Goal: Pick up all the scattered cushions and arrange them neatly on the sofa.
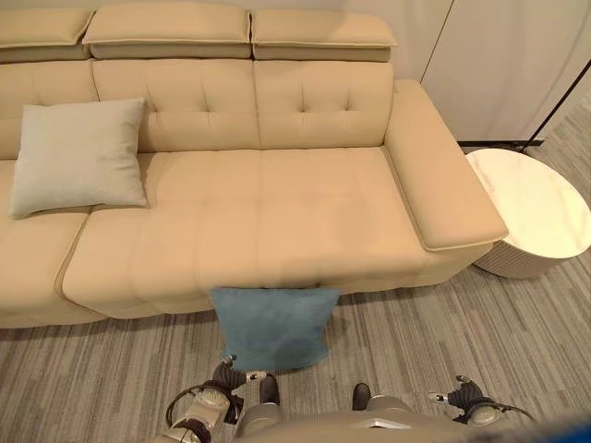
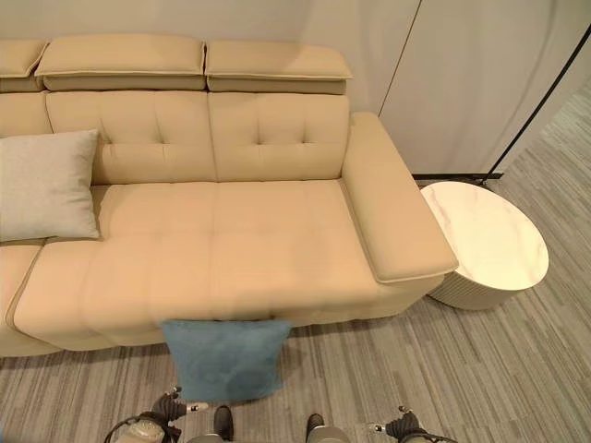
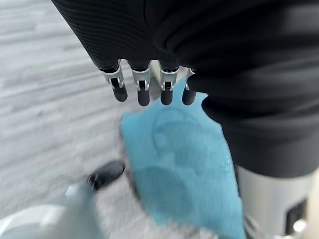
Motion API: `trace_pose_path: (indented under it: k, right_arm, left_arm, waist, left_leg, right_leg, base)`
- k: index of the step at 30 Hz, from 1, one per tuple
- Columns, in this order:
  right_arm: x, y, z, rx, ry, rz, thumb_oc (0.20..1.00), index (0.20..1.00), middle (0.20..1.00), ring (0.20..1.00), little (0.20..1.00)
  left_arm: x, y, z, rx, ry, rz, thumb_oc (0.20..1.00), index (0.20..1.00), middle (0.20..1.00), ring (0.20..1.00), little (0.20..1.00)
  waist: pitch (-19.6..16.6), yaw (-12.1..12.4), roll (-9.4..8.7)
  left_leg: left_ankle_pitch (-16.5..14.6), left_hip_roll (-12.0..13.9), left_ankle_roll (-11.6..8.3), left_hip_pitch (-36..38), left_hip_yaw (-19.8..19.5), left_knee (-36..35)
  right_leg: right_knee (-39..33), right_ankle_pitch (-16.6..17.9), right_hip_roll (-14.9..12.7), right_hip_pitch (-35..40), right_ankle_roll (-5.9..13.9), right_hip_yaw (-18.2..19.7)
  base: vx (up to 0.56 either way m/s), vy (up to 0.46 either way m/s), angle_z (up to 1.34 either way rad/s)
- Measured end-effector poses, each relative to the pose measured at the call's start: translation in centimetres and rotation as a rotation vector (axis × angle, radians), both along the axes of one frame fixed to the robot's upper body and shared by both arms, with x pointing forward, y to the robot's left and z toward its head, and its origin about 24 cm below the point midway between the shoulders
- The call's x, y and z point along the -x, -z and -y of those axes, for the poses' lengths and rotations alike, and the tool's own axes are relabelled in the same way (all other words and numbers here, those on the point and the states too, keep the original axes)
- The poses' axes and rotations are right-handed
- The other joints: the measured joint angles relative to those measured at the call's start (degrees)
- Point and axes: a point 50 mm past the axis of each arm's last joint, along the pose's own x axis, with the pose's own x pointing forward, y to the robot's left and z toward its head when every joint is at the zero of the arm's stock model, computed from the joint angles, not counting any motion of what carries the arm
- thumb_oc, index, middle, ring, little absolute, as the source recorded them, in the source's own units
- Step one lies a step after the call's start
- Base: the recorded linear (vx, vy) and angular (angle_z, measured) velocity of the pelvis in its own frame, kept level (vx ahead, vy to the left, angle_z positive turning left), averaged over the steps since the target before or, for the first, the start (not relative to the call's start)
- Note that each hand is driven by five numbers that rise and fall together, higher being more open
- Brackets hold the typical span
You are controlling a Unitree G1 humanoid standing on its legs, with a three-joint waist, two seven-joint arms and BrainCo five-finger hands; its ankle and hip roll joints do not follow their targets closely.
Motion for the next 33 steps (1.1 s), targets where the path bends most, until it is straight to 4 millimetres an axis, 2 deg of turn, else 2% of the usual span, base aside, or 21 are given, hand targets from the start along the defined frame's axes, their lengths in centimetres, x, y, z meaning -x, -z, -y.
trace_pose_path:
  k: [1, 4, 6, 7, 8, 9, 10, 11, 13, 15, 16, 17, 19, 20, 21, 23, 25, 26, 28, 31, 33]
  right_arm:
    - [-1.6, -0.2, -1.3, -0.021, -0.039, 0.041, 1.0, 1.0, 1.0, 1.0, 1.0]
    - [-3.2, -0.5, -2.8, -0.057, -0.079, 0.094, 1.0, 1.0, 1.0, 1.0, 1.0]
    - [-2.9, -0.4, -2.9, -0.058, -0.081, 0.082, 1.0, 1.0, 1.0, 1.0, 1.0]
    - [-2.9, -0.4, -2.9, -0.057, -0.082, 0.081, 1.0, 1.0, 1.0, 1.0, 1.0]
    - [-2.6, -0.3, -2.9, -0.056, -0.08, 0.075, 1.0, 1.0, 1.0, 1.0, 1.0]
    - [-2.6, -0.3, -2.9, -0.056, -0.08, 0.074, 1.0, 1.0, 1.0, 1.0, 1.0]
    - [-2.3, -0.2, -2.4, -0.044, -0.076, 0.066, 1.0, 1.0, 1.0, 1.0, 1.0]
    - [-2.1, -0.4, -1.6, -0.023, -0.072, 0.063, 1.0, 1.0, 1.0, 1.0, 1.0]
    - [-1.3, -0.5, -0.1, 0.009, -0.044, 0.041, 1.0, 1.0, 1.0, 1.0, 1.0]
    - [-0.6, -0.4, 0.4, 0.017, -0.03, 0.025, 1.0, 1.0, 1.0, 1.0, 1.0]
    - [-0.5, -0.4, 0.5, 0.02, -0.026, 0.021, 1.0, 1.0, 1.0, 1.0, 1.0]
    - [-1.0, -0.6, 0.7, 0.028, -0.026, 0.032, 1.0, 1.0, 1.0, 1.0, 1.0]
    - [-1.8, -0.9, 0.9, 0.039, -0.031, 0.051, 1.0, 1.0, 1.0, 1.0, 1.0]
    - [-1.7, -0.8, 0.9, 0.042, -0.033, 0.047, 1.0, 1.0, 1.0, 1.0, 1.0]
    - [-1.9, -0.9, 0.7, 0.042, -0.041, 0.053, 1.0, 1.0, 1.0, 1.0, 1.0]
    - [-1.4, -0.8, 1.1, 0.05, -0.036, 0.043, 1.0, 1.0, 1.0, 1.0, 1.0]
    - [-1.4, -1.0, 1.6, 0.061, -0.026, 0.042, 1.0, 1.0, 1.0, 1.0, 1.0]
    - [-1.6, -1.2, 2.2, 0.075, -0.024, 0.051, 1.0, 1.0, 1.0, 1.0, 1.0]
    - [-1.9, -1.0, 1.1, 0.05, -0.033, 0.056, 1.0, 1.0, 1.0, 1.0, 1.0]
    - [-5.8, -2.0, -1.1, 0.008, -0.076, 0.17, 1.0, 1.0, 1.0, 1.0, 1.0]
    - [-7.5, -2.8, -1.3, 0.014, -0.09, 0.225, 1.0, 1.0, 1.0, 1.0, 1.0]
  left_arm:
    - [-0.3, -0.5, -1.4, -0.036, -0.006, 0.009, 1.0, 1.0, 1.0, 1.0, 1.0]
    - [0.2, -0.7, -2.5, -0.065, -0.023, 0.002, 1.0, 1.0, 1.0, 1.0, 1.0]
    - [0.0, -0.8, -2.6, -0.064, -0.032, 0.011, 1.0, 1.0, 1.0, 1.0, 1.0]
    - [0.1, -0.8, -2.7, -0.062, -0.043, 0.011, 1.0, 1.0, 1.0, 1.0, 1.0]
    - [0.6, -0.6, -2.8, -0.06, -0.054, 0.002, 1.0, 1.0, 1.0, 1.0, 1.0]
    - [0.6, -0.6, -2.8, -0.06, -0.054, 0.0, 1.0, 1.0, 1.0, 1.0, 1.0]
    - [1.4, -0.3, -2.5, -0.052, -0.052, -0.02, 1.0, 1.0, 1.0, 1.0, 1.0]
    - [1.8, 0.0, -1.8, -0.034, -0.048, -0.032, 1.0, 1.0, 1.0, 1.0, 1.0]
    - [1.7, 0.3, -0.8, -0.019, -0.003, -0.04, 1.0, 1.0, 1.0, 1.0, 1.0]
    - [1.4, 0.3, -0.3, -0.015, 0.017, -0.036, 1.0, 1.0, 1.0, 1.0, 1.0]
    - [0.1, 0.0, -0.1, -0.013, 0.031, -0.004, 1.0, 1.0, 1.0, 1.0, 1.0]
    - [0.4, 0.1, 0.0, -0.011, 0.035, -0.013, 1.0, 1.0, 1.0, 1.0, 1.0]
    - [1.1, 0.5, 0.4, 0.001, 0.029, -0.04, 1.0, 1.0, 1.0, 1.0, 1.0]
    - [1.1, 0.6, 0.8, 0.008, 0.03, -0.04, 1.0, 1.0, 1.0, 1.0, 1.0]
    - [0.8, 0.5, 0.7, 0.006, 0.032, -0.035, 1.0, 1.0, 1.0, 1.0, 1.0]
    - [0.1, 0.3, 1.1, 0.009, 0.053, -0.016, 1.0, 1.0, 1.0, 1.0, 1.0]
    - [-0.1, 0.3, 1.6, 0.02, 0.06, -0.007, 1.0, 1.0, 1.0, 1.0, 1.0]
    - [0.1, 0.4, 1.8, 0.027, 0.059, -0.013, 1.0, 1.0, 1.0, 1.0, 1.0]
    - [-1.0, -0.2, 0.9, 0.002, 0.064, 0.02, 1.0, 1.0, 1.0, 1.0, 1.0]
    - [-5.8, -3.3, -2.2, -0.089, 0.059, 0.167, 1.0, 1.0, 1.0, 1.0, 1.0]
    - [-6.8, -4.1, -2.7, -0.105, 0.043, 0.213, 1.0, 1.0, 1.0, 1.0, 1.0]
  waist:
    - [0.4, 0.1, -0.35]
    - [1.0, 1.4, -0.45]
    - [1.6, 1.0, 0.03]
    - [1.8, 0.8, 0.08]
    - [1.7, 0.7, -0.08]
    - [1.7, 0.7, -0.13]
    - [1.4, 1.0, -0.59]
    - [0.8, 0.8, -0.07]
    - [0.6, 0.4, 2.21]
    - [0.1, 0.2, 2.71]
    - [0.2, -0.2, 0.81]
    - [0.2, 0.0, 0.42]
    - [0.3, -0.5, 0.4]
    - [0.3, -0.4, 0.24]
    - [0.5, -0.3, -0.22]
    - [0.2, -0.5, 0.58]
    - [0.3, -0.5, 1.6]
    - [0.4, -0.9, 3.14]
    - [0.6, -1.7, 1.48]
    - [4.8, -0.1, -1.5]
    - [6.1, 0.7, -0.91]
  left_leg:
    - [-1.4, -1.6, 1.37, 0.1, 2.5, 0.8]
    - [-1.9, -1.6, 2.45, 0.9, 6.4, 0.2]
    - [-2.6, -1.9, 2.86, 1.5, 6.1, -0.1]
    - [-2.9, -1.6, 3.25, 1.8, 6.0, -0.3]
    - [-3.0, -1.5, 3.18, 2.0, 6.0, -0.3]
    - [-3.0, -1.5, 3.18, 2.0, 6.0, -0.3]
    - [-3.0, -2.2, 3.09, 1.7, 6.1, -0.4]
    - [-2.4, -2.2, 2.24, 0.4, 4.9, -0.2]
    - [-1.4, -1.5, 1.31, -1.1, 1.9, 0.9]
    - [-2.4, -1.1, -1.38, -3.0, -0.5, 5.0]
    - [-0.9, -2.1, -5.01, -6.4, -1.1, 10.7]
    - [-1.2, -2.2, -5.61, -7.4, -0.8, 12.9]
    - [-2.7, 0.6, -5.75, -8.1, -1.1, 14.4]
    - [-2.3, 4.2, -6.38, -8.1, -2.9, 13.1]
    - [-1.2, 9.8, -7.65, -7.9, -5.5, 8.7]
    - [-0.9, 12.3, -8.16, -7.4, -6.3, 5.1]
    - [-0.4, 10.1, -8.29, -3.7, -6.0, -0.4]
    - [0.7, 8.1, -7.05, -2.3, -5.9, -0.2]
    - [0.7, 5.1, -5.38, -1.8, -5.5, -0.2]
    - [1.6, -0.6, -1.77, -6.7, -3.0, -0.1]
    - [1.4, -1.1, -1.45, -8.4, -2.7, 0.9]
  right_leg:
    - [4.2, 1.9, -0.9, -3.7, 1.36, 0.2]
    - [5.0, 4.0, -1.9, -5.3, 2.33, -2.8]
    - [5.6, 2.0, -0.4, -5.1, 3.9, -3.4]
    - [7.2, -0.3, 2.1, -5.3, 3.53, -2.0]
    - [7.9, -1.9, 4.4, -5.3, 2.66, -0.6]
    - [7.9, -2.1, 4.6, -5.3, 2.42, -0.6]
    - [5.3, -3.6, 6.2, -5.2, -0.03, -3.2]
    - [0.5, -2.1, 7.0, -3.6, -2.7, -4.2]
    - [-2.9, -0.8, 9.1, -1.1, -4.13, -2.7]
    - [-5.0, -1.1, 9.4, 1.0, -5.02, -4.7]
    - [-6.5, -1.0, 7.3, 1.2, -7.55, -4.8]
    - [-7.3, 0.0, 7.0, 1.4, -8.19, -4.7]
    - [-9.4, 0.2, 7.1, 2.9, -9.44, -4.5]
    - [-10.3, 0.5, 7.5, 3.3, -9.44, -3.9]
    - [-10.4, 1.0, 8.0, 3.1, -9.2, -3.5]
    - [-10.6, 1.5, 8.2, 2.9, -8.24, -3.2]
    - [-11.4, 2.5, 8.1, 3.5, -6.6, -2.1]
    - [-11.3, 2.5, 8.4, 3.6, -5.4, -1.4]
    - [-9.8, 2.2, 5.9, 2.9, -3.05, -0.5]
    - [-5.7, 2.6, 0.1, -5.1, 0.83, 1.6]
    - [-5.3, 3.2, -0.4, -6.8, 1.7, 1.9]
  base:
    - [-0.03, 0.272, -1.06]
    - [0.03, 0.128, -0.72]
    - [0.05, 0.096, -0.1]
    - [0.04, 0.056, 0.07]
    - [0.02, 0.029, 0.08]
    - [0.01, 0.004, 0.07]
    - [0.01, -0.01, 0.18]
    - [0.05, -0.037, 0.6]
    - [0.04, -0.041, 0.76]
    - [-0.01, -0.009, 0.68]
    - [0.0, 0.055, 0.4]
    - [0.02, 0.076, 0.12]
    - [0.08, 0.145, -0.16]
    - [0.13, 0.225, -0.22]
    - [0.14, 0.236, -0.19]
    - [0.16, 0.259, -0.13]
    - [0.11, 0.22, -0.38]
    - [0.05, 0.165, -0.36]
    - [-0.07, 0.198, -0.17]
    - [-0.18, 0.116, -0.26]
    - [-0.12, 0.043, -0.03]
